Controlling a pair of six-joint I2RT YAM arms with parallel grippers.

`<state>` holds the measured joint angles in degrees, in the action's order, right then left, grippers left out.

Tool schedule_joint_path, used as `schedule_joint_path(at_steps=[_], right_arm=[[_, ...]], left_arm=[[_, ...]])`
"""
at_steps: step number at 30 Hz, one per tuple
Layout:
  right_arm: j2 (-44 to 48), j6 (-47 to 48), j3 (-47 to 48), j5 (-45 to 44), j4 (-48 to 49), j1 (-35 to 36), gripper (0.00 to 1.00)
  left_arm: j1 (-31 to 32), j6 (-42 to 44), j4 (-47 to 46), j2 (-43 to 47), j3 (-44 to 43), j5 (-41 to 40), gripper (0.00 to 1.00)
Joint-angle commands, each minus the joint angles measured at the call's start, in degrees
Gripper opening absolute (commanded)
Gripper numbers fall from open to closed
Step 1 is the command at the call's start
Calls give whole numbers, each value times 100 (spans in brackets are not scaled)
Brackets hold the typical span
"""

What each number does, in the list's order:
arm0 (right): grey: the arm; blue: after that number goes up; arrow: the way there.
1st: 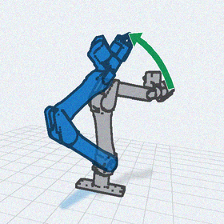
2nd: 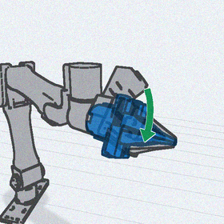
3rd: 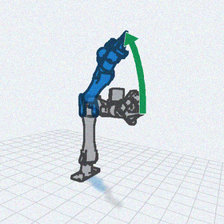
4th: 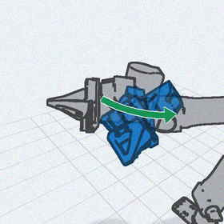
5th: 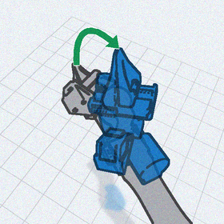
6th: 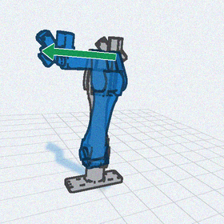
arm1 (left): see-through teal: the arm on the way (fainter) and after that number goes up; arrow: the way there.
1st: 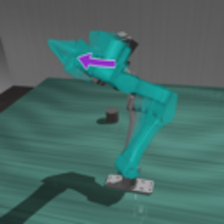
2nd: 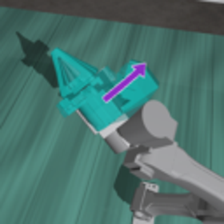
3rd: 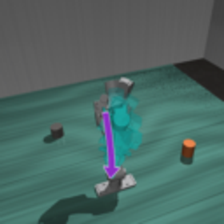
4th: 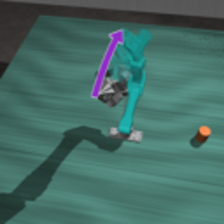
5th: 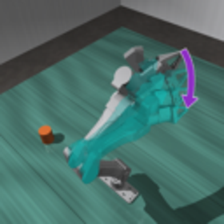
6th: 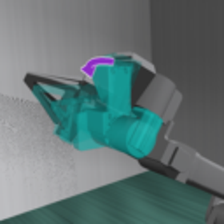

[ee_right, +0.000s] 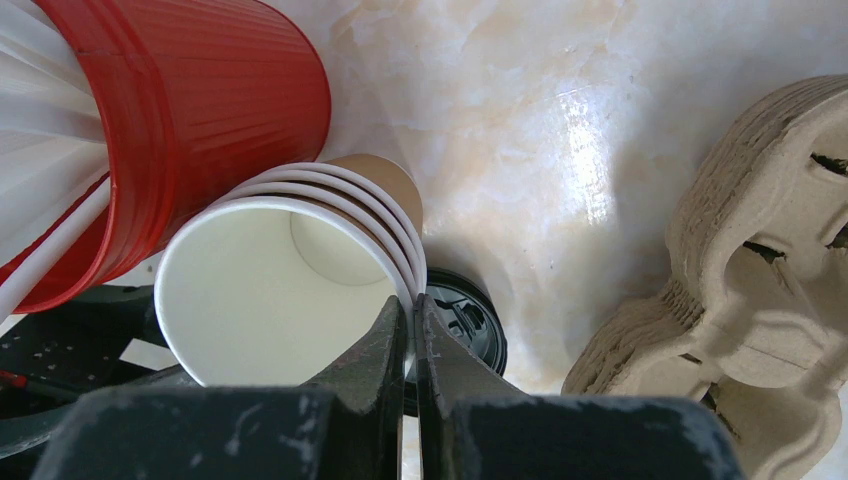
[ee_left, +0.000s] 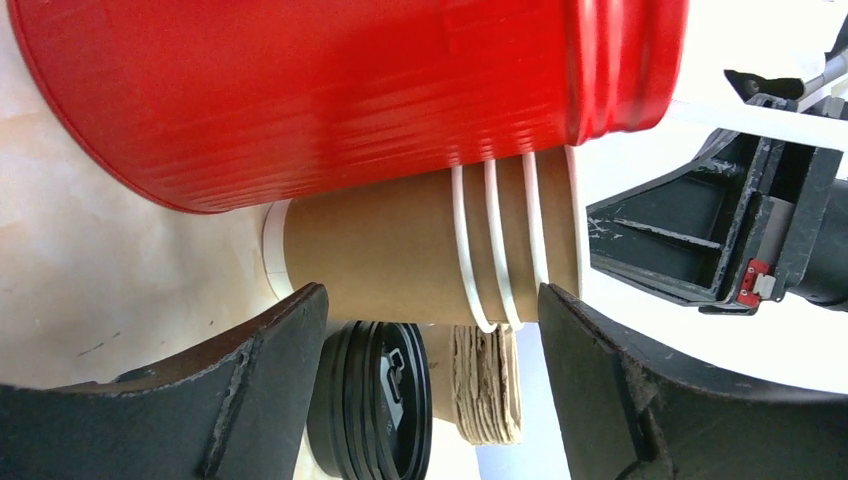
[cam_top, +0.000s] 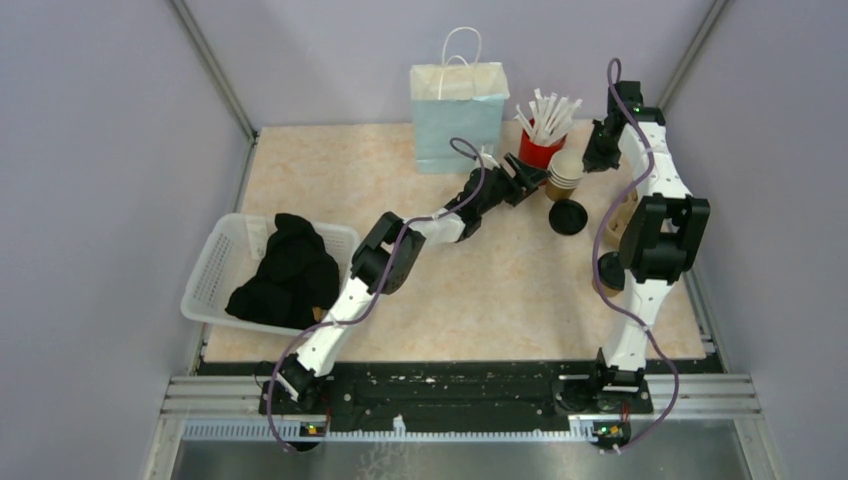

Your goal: Pack the takeout coffee

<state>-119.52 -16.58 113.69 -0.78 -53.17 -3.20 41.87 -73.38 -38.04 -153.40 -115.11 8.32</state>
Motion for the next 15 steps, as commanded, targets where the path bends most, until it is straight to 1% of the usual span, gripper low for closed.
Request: schedule_joint_path(at_steps=[1, 3, 7, 15], right_arm=[[-31, -4, 92, 65, -1, 79, 0], [-35, -3, 92, 61, -1, 86, 0], [-36, -3, 87, 66, -1, 83, 0], [-36, -3, 83, 67, 8, 92, 0]], left_arm=[[6, 44, -201, -35, -328, -5, 85], [6, 56, -176, -57, -373, 11, 87], [6, 51, -127, -101, -447, 10, 87], [13, 17, -99, -167, -490, 4, 81]])
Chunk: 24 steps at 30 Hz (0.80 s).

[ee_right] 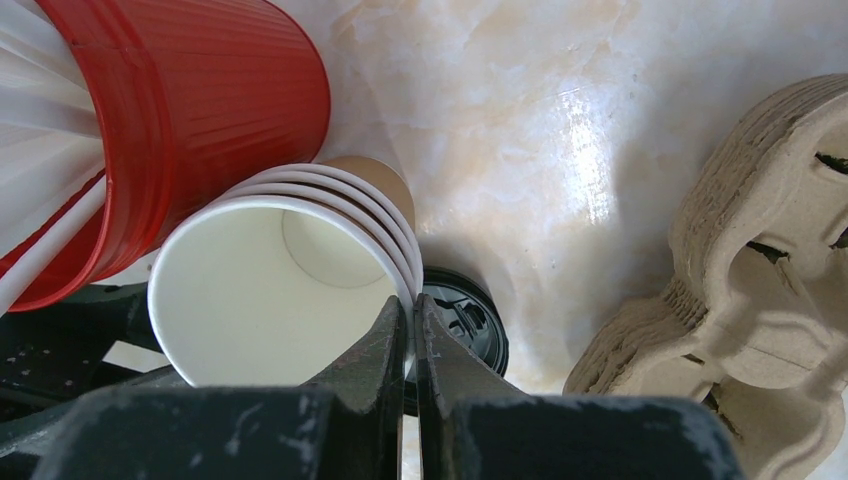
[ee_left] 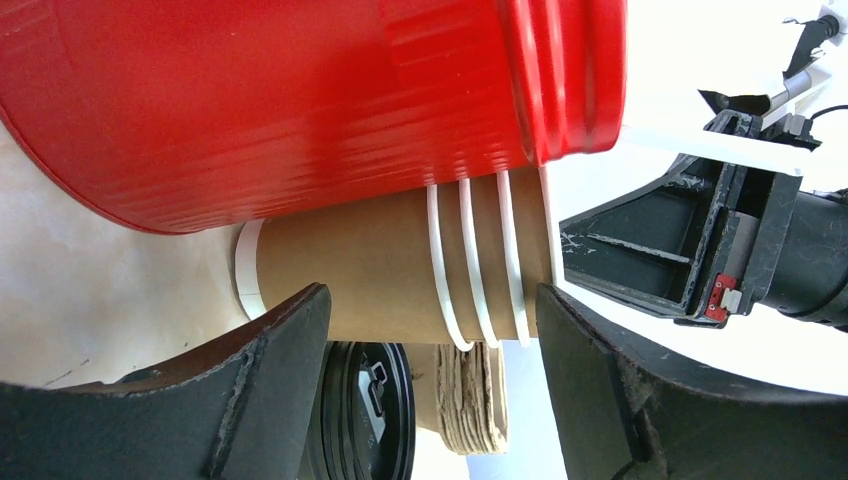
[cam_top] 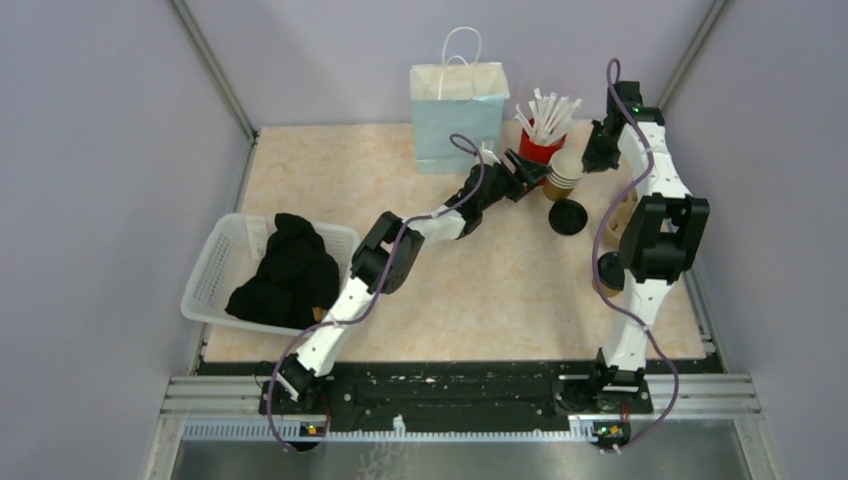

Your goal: Pack the takeout coffee

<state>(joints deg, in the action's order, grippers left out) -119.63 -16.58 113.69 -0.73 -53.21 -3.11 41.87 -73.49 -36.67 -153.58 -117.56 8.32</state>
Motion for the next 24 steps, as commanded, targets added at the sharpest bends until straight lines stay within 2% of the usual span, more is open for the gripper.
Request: schedule_joint_path(at_steps=[1, 12, 24], right_arm=[[-20, -3, 83, 64, 12, 91, 0], [82, -184, 180, 359, 21, 123, 0], [510, -1232, -546, 1642, 850, -404, 0]], left_arm=[[14, 27, -206, -161, -265, 2, 81], [50, 183, 886, -199, -458, -191, 73], [91, 933, 1926, -92, -580, -245, 73]])
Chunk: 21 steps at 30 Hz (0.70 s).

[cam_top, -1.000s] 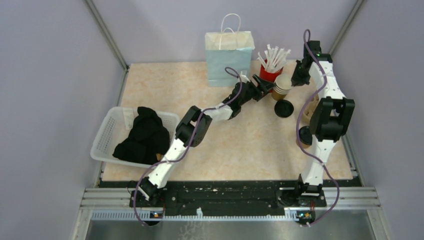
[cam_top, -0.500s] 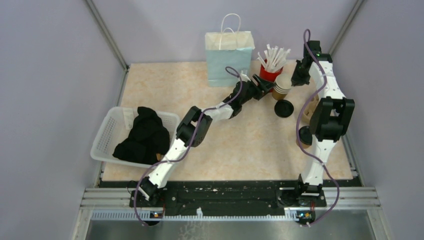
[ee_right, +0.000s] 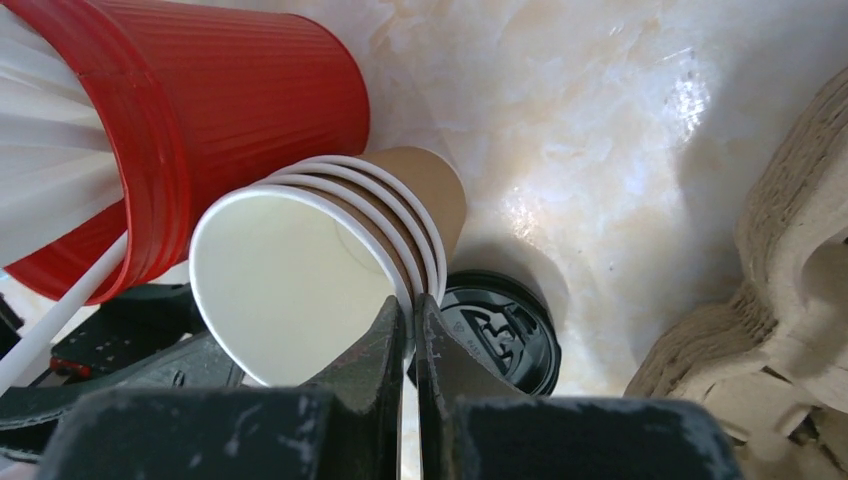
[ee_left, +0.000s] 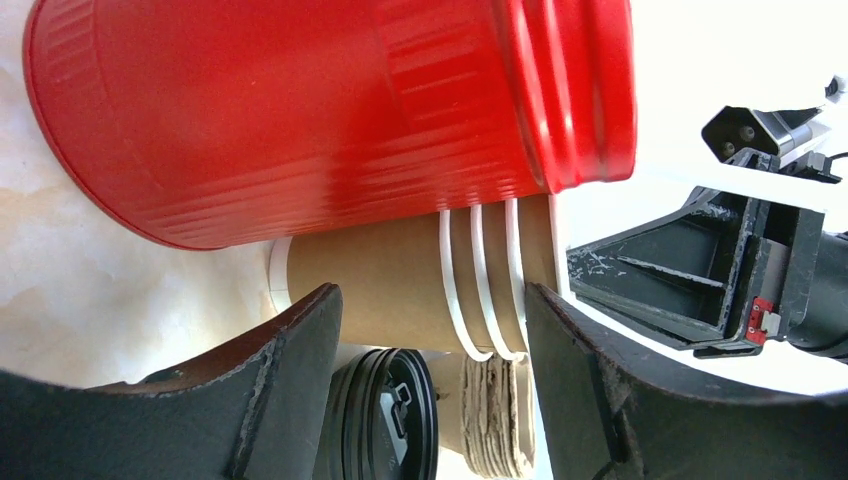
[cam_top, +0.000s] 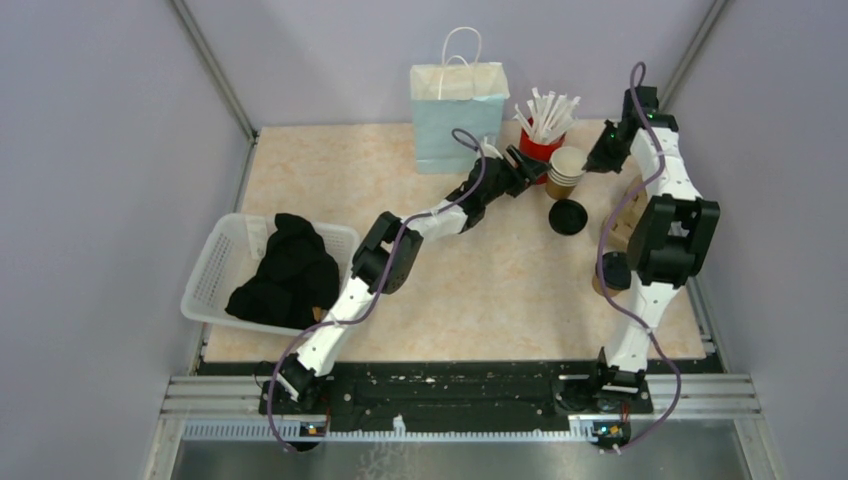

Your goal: Pack the takeout coffee

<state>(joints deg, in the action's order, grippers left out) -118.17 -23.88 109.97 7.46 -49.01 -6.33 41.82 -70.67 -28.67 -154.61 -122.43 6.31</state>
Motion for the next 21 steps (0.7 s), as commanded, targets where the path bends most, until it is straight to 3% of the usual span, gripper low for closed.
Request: schedule_joint_path(at_steps=[1, 21], right_arm=[[399, -561, -208, 882, 484, -102, 0], [686, -1455, -295, 1586, 1013, -469, 0]], left_arm=[[114, 701, 1156, 9, -105, -46, 73], [159, 1659, 1934, 141, -216, -152, 74]])
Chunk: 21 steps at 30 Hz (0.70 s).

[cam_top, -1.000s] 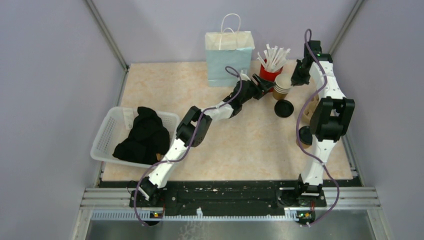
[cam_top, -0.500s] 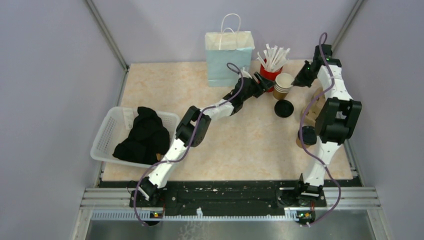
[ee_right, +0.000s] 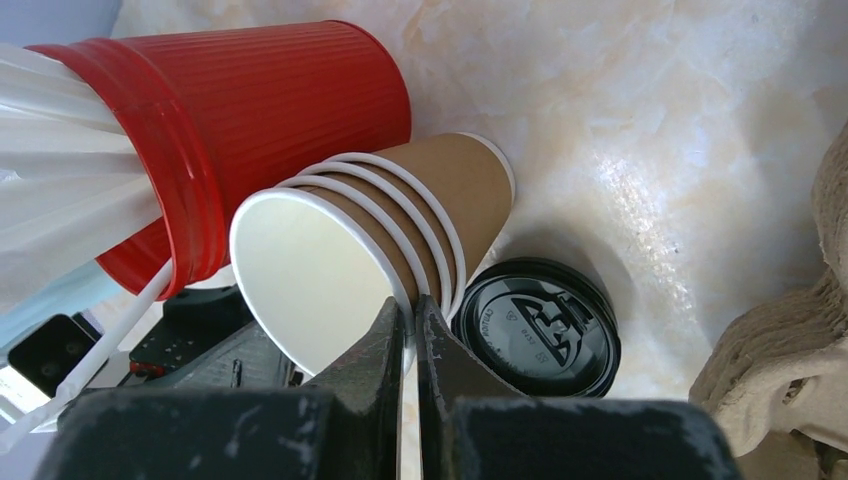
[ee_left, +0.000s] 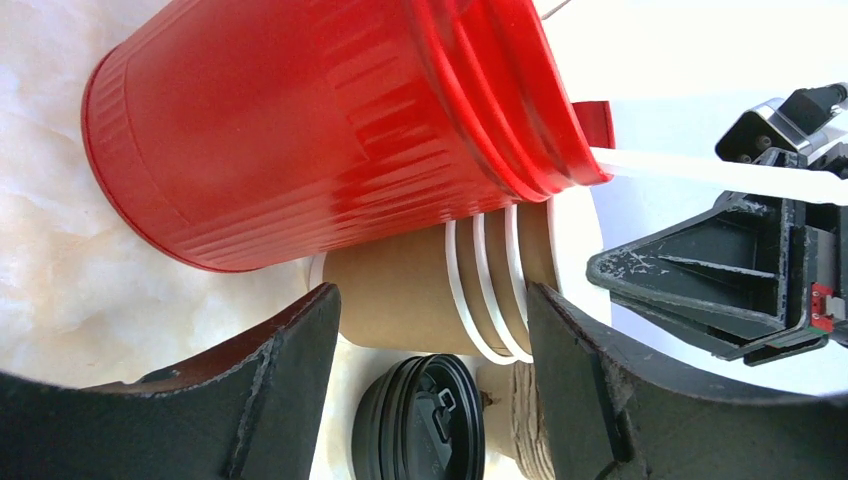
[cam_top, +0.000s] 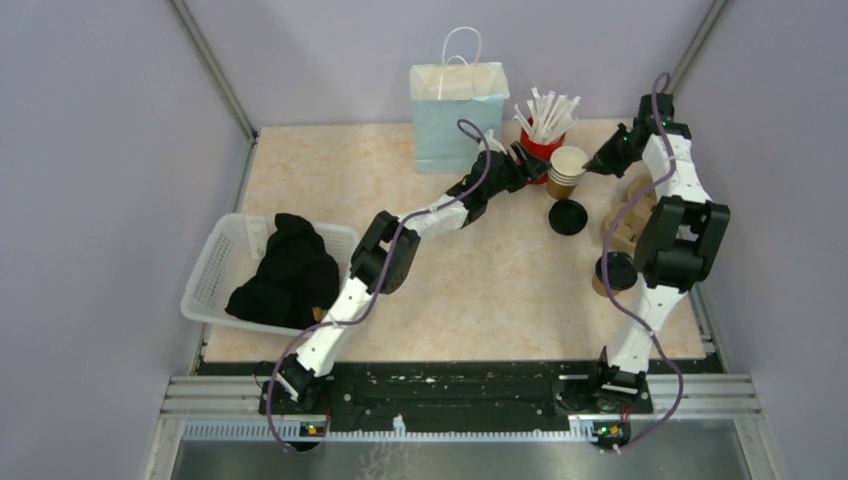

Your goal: Pack the takeout coffee

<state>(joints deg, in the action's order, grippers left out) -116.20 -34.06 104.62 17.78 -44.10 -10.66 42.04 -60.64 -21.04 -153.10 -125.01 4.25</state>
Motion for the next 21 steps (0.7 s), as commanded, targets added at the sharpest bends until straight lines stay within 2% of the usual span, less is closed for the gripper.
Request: schedule_joint_path(at_steps=[1, 13, 21], right_arm=[[499, -494, 236, 615, 551, -64, 0], [718, -733, 105, 605, 573, -225, 0], [784, -528, 107, 259, 327, -297, 0]], left_arm=[[138, 698, 1214, -10, 12, 50, 74], [155, 1045, 1419, 8, -86, 17, 75], [173, 1246, 1251, 116, -182, 65, 82]])
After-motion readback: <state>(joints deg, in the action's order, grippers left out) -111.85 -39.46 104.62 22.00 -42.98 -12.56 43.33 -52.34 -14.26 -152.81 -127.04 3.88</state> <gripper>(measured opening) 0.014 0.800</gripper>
